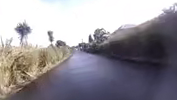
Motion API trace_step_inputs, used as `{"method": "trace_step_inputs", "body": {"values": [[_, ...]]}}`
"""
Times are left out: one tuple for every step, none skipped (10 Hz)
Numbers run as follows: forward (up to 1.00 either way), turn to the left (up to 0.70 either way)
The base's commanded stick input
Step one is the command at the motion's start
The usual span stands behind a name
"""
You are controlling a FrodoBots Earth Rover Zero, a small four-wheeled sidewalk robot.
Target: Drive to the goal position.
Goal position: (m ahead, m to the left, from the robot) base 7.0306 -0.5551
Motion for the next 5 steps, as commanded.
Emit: {"method": "trace_step_inputs", "body": {"values": [[1.00,0.00],[1.00,0.00],[1.00,0.00],[1.00,0.00],[1.00,0.00]]}}
